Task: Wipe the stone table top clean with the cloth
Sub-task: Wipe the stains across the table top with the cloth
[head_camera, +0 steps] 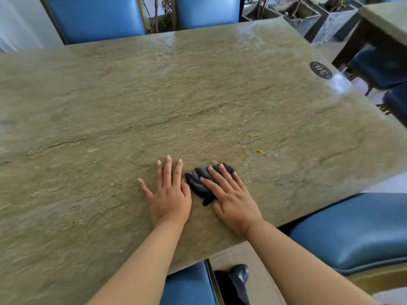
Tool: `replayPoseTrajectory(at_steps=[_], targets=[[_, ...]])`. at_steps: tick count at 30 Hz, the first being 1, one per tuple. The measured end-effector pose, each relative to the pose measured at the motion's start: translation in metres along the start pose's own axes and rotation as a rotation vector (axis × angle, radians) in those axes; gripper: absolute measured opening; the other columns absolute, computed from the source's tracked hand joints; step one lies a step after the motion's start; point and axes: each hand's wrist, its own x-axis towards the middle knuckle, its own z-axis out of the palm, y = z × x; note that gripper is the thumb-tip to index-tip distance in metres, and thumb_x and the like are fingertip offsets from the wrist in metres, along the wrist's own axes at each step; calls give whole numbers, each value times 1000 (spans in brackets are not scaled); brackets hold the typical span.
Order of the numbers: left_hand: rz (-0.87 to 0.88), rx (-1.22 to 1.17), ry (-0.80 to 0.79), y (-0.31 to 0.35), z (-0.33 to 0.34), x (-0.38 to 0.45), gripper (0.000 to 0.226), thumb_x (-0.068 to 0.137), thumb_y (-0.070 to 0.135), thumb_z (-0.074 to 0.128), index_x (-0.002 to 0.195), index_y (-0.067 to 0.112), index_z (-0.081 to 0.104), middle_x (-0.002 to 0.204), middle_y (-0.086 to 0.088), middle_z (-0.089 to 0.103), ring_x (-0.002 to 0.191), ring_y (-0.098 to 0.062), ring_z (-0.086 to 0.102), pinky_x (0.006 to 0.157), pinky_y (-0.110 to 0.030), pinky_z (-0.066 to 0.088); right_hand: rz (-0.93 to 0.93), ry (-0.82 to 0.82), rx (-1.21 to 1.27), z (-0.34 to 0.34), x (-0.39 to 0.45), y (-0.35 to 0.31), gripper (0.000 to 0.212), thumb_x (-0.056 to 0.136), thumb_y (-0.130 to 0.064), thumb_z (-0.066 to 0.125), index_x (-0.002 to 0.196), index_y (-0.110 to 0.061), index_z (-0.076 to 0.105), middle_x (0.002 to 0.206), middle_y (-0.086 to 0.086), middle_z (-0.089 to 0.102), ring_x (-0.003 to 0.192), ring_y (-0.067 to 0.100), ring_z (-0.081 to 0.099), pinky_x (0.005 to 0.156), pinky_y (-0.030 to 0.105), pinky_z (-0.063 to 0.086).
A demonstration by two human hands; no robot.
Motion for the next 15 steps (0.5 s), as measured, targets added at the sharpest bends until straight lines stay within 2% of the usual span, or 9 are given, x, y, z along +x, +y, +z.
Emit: replayPoseTrajectory(at_steps=[4,7,9,12,14,15], targets=[[14,7,56,-2,5,1,56,96,40,13,152,39,9,162,12,-1,149,-13,-6,113,-66,-4,70,2,-10,-13,70,20,65,85,-41,19,150,-34,23,161,-7,9,148,16,-8,120,41,-2],[11,7,77,-1,7,1,56,96,42,16,152,38,13,163,10,4,150,-14,-1,113,-67,-2,79,-29,3,-17,102,26,59,93,-34,31,151,-34,18,161,-7,4,147,16,-12,119,39,-8],[10,18,38,1,3,1,57,95,45,15,152,38,14,163,10,5,150,-14,-1,113,-66,-3,77,-58,46,-21,106,26,61,94,-29,40,151,-34,18,161,-8,2,147,16,-13,118,38,-11],[4,20,-32,-1,0,2,59,94,48,11,152,42,9,162,13,-3,149,-11,-9,114,-63,-8,44,-114,234,-35,93,26,64,90,-21,49,149,-33,26,161,-9,10,147,13,-8,119,37,-9],[-48,-83,-28,4,-6,4,54,96,43,26,150,41,19,163,10,-4,149,-12,-6,115,-58,-11,65,-70,366,-47,77,36,61,89,-15,48,146,-31,34,158,-9,20,147,9,-1,119,36,-8],[-76,-182,20,11,-11,5,52,95,35,37,147,37,29,162,4,0,148,-16,2,117,-56,-7,107,-21,385,-51,68,45,59,89,-13,47,145,-30,37,158,-9,22,147,9,0,119,36,-8]])
